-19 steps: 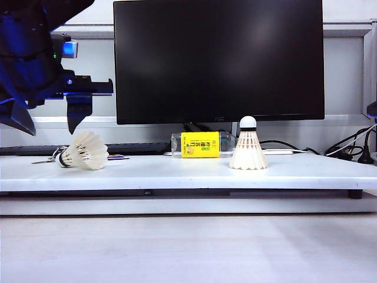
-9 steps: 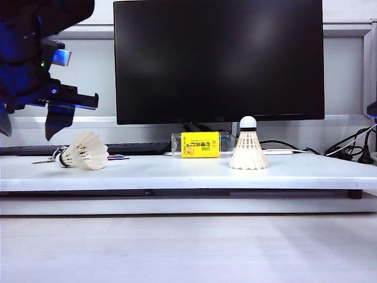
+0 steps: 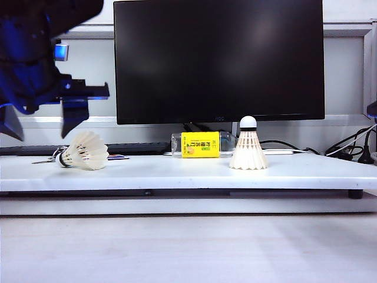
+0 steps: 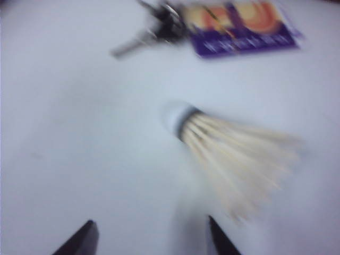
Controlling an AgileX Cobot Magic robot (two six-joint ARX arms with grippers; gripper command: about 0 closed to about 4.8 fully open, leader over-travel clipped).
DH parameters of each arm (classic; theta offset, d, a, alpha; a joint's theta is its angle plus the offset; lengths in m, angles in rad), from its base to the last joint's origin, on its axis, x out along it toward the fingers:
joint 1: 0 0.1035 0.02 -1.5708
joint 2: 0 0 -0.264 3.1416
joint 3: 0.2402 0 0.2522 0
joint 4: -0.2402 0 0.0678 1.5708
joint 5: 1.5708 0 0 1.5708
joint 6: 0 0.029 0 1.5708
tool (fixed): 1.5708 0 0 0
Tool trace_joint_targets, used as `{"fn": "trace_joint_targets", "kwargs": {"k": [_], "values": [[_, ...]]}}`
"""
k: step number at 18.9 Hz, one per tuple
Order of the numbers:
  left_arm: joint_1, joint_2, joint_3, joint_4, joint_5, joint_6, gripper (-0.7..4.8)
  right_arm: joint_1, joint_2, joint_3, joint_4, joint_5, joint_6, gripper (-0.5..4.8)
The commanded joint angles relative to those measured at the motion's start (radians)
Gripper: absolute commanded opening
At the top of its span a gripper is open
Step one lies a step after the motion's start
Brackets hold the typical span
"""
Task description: Stack the badminton balls on the table vertically.
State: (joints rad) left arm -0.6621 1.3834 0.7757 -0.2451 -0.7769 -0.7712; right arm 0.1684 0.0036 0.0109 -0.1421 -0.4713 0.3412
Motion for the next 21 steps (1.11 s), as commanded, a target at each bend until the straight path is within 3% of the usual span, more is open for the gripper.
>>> {"fn": "trace_joint_targets", "kwargs": {"k": [1, 5, 8, 12, 14, 16, 19, 21], "values": [[0.005, 0.04, 0.005, 0.058, -0.037, -0.004, 2.68, 0.0, -0.002, 0.001, -0.005, 0.002, 0.003, 0.84], [0.006, 0.081, 0.005, 0.093, -0.071, 0.009, 2.65, 0.001, -0.002, 0.001, -0.005, 0.002, 0.003, 0.84], [0.023, 0.084, 0.005, 0.089, -0.098, 0.042, 2.01, 0.0, -0.002, 0.001, -0.005, 0.002, 0.003, 0.84], [0.069, 0.084, 0.005, 0.066, -0.095, 0.069, 2.01, 0.0, -0.002, 0.001, -0.005, 0.002, 0.003, 0.84], [0.07, 0.084, 0.005, 0.055, -0.074, 0.072, 2.01, 0.0, -0.002, 0.001, -0.005, 0.002, 0.003, 0.84], [0.066, 0.076, 0.005, 0.053, 0.024, 0.07, 2.01, 0.0, -0.002, 0.001, -0.005, 0.002, 0.003, 0.84], [0.029, 0.047, 0.005, 0.037, 0.013, -0.004, 2.01, 0.0, -0.002, 0.001, -0.005, 0.002, 0.003, 0.84], [0.019, 0.04, 0.021, 0.052, 0.014, -0.096, 2.01, 0.0, -0.002, 0.001, -0.004, 0.002, 0.003, 0.84]]}}
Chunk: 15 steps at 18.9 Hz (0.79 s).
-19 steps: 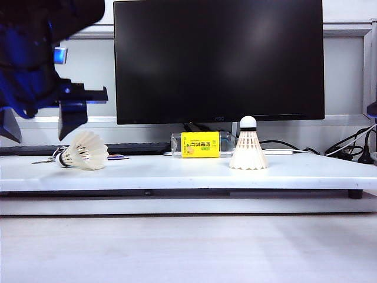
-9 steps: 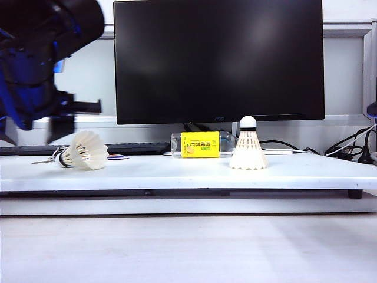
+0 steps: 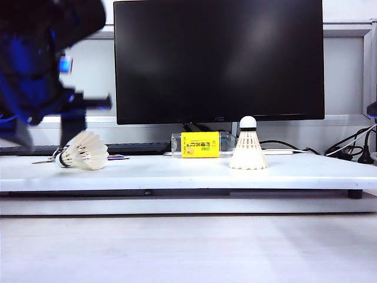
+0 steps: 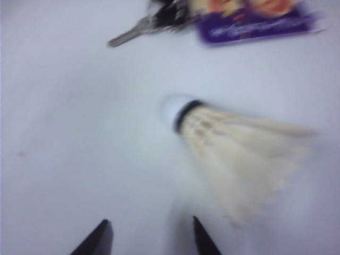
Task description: Stack the badminton balls on the table vertically.
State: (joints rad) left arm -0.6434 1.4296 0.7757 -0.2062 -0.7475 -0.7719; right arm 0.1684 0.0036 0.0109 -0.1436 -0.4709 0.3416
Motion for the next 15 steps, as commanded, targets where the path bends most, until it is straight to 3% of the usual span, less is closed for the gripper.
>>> {"fn": "trace_joint_targets", "kwargs": {"k": [1, 8, 15], "values": [[0.0, -0.005, 0.032, 0.013, -0.02, -0.101, 2.01, 0.0, -0.002, 0.001, -0.003, 0.001, 0.003, 0.84], [-0.023, 0.084, 0.11, 0.015, -0.042, -0.126, 2.01, 0.0, -0.002, 0.001, -0.003, 0.009, 0.002, 0.84], [-0.034, 0.148, 0.121, -0.003, -0.083, -0.092, 2.01, 0.001, -0.002, 0.001, -0.002, 0.028, 0.002, 0.84]]}}
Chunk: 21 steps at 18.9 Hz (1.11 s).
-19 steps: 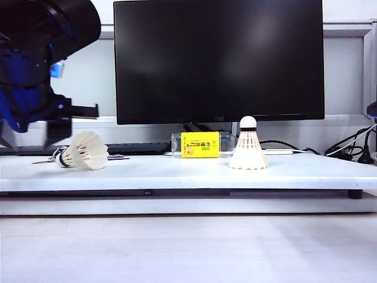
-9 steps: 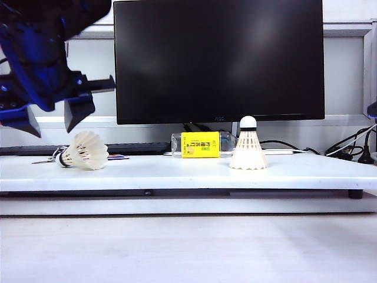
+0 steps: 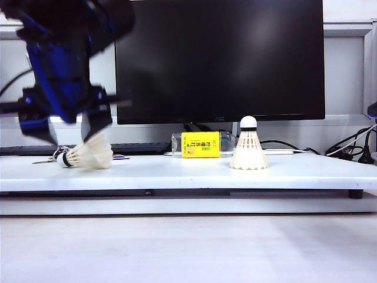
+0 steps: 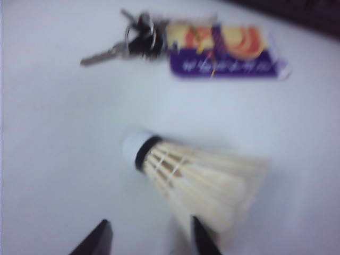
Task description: Stack the badminton balls on the table vertically.
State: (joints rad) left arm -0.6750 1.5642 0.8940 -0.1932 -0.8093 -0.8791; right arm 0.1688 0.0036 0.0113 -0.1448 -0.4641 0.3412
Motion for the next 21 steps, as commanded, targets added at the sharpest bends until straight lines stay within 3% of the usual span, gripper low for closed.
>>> {"fn": "trace_joint_targets", "kwargs": {"k": [1, 6, 11, 14, 18, 20, 21], "values": [[-0.004, 0.014, 0.003, -0.027, -0.027, 0.015, 2.01, 0.001, -0.002, 0.001, -0.001, 0.021, 0.003, 0.84], [0.0, 0.014, 0.003, -0.119, -0.096, 0.059, 2.01, 0.001, -0.002, 0.001, -0.001, 0.021, 0.003, 0.84], [-0.001, 0.003, 0.027, -0.117, -0.008, 0.048, 2.01, 0.001, -0.002, 0.001, -0.001, 0.021, 0.003, 0.84], [-0.019, 0.005, 0.047, -0.097, -0.026, 0.011, 2.0, 0.004, -0.002, 0.001, -0.001, 0.021, 0.003, 0.84], [-0.006, 0.006, 0.048, -0.045, -0.037, 0.003, 1.68, 0.014, -0.002, 0.001, -0.001, 0.025, 0.003, 0.84], [0.004, 0.006, 0.048, -0.044, -0.039, 0.004, 0.86, 0.014, -0.002, 0.001, -0.001, 0.024, 0.003, 0.84], [0.01, 0.006, 0.048, -0.045, -0.037, 0.005, 0.83, 0.014, -0.002, 0.001, -0.001, 0.024, 0.003, 0.84]]}}
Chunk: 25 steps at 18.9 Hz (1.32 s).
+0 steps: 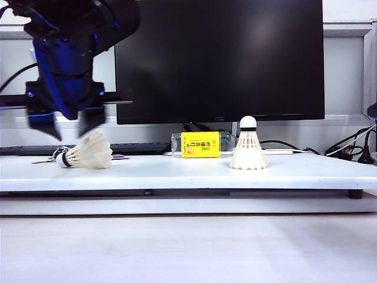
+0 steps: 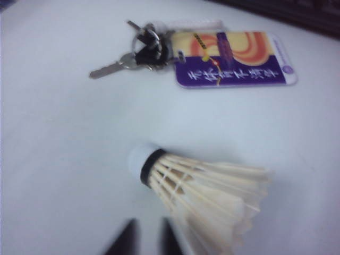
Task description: Stack the badminton balls on the table vertically.
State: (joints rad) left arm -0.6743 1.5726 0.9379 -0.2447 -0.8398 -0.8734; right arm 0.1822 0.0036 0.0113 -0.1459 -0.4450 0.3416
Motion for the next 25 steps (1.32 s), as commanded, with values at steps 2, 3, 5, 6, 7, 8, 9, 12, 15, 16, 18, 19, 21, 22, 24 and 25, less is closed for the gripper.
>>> {"fn": "trace_joint_targets", "kwargs": {"k": [2, 3, 5, 6, 7, 8, 9, 12, 15, 16, 18, 19, 21, 22, 24, 25], "values": [[0.011, -0.003, 0.005, 0.007, -0.001, 0.002, 0.61, 0.001, -0.002, 0.001, 0.0, 0.005, 0.002, 0.84], [0.011, -0.003, 0.005, 0.007, -0.002, 0.006, 0.08, 0.001, -0.002, 0.001, 0.0, 0.005, 0.002, 0.84], [0.019, -0.003, 0.005, 0.008, 0.006, 0.018, -0.06, 0.001, -0.002, 0.001, 0.0, 0.005, 0.002, 0.84], [0.025, -0.006, 0.005, 0.012, 0.007, 0.059, -0.06, 0.001, -0.002, 0.001, -0.001, 0.005, 0.002, 0.84], [0.039, -0.016, 0.005, 0.014, 0.008, 0.131, -0.06, 0.001, -0.002, 0.001, -0.001, 0.004, 0.002, 0.84], [0.054, -0.037, 0.005, 0.017, 0.01, 0.254, -0.06, 0.001, -0.002, 0.001, -0.003, 0.002, 0.002, 0.84], [0.077, -0.065, 0.005, 0.039, 0.018, 0.431, -0.06, 0.001, -0.002, 0.001, -0.004, 0.002, 0.002, 0.84], [0.163, -0.143, 0.006, 0.114, 0.223, 0.758, -0.06, -0.001, -0.002, 0.001, -0.004, 0.003, -0.005, 0.84], [0.319, -0.202, 0.045, -0.025, 0.468, 0.401, -0.04, -0.001, -0.002, 0.001, -0.004, 0.006, -0.005, 0.84], [0.349, -0.202, 0.057, -0.053, 0.529, 0.343, 0.14, -0.001, -0.002, 0.001, -0.004, 0.006, -0.005, 0.84], [0.384, -0.202, 0.069, -0.084, 0.684, 0.214, 1.42, -0.001, -0.002, 0.001, -0.004, 0.011, -0.006, 0.84], [0.389, -0.201, 0.069, -0.095, 0.744, 0.137, 1.44, -0.001, -0.002, 0.001, -0.004, 0.021, -0.005, 0.84], [0.388, -0.196, 0.069, -0.099, 0.751, 0.051, 1.44, -0.001, -0.002, 0.001, -0.004, 0.032, -0.006, 0.84], [0.388, -0.194, 0.069, -0.107, 0.751, -0.041, 1.44, -0.001, -0.002, 0.001, -0.004, 0.032, -0.005, 0.84], [0.392, -0.19, 0.069, -0.105, 0.757, -0.196, 1.44, -0.001, -0.002, 0.001, -0.004, 0.032, -0.005, 0.84], [0.392, -0.189, 0.069, -0.106, 0.763, -0.247, 1.44, -0.001, -0.002, 0.001, -0.004, 0.032, -0.005, 0.84]]}}
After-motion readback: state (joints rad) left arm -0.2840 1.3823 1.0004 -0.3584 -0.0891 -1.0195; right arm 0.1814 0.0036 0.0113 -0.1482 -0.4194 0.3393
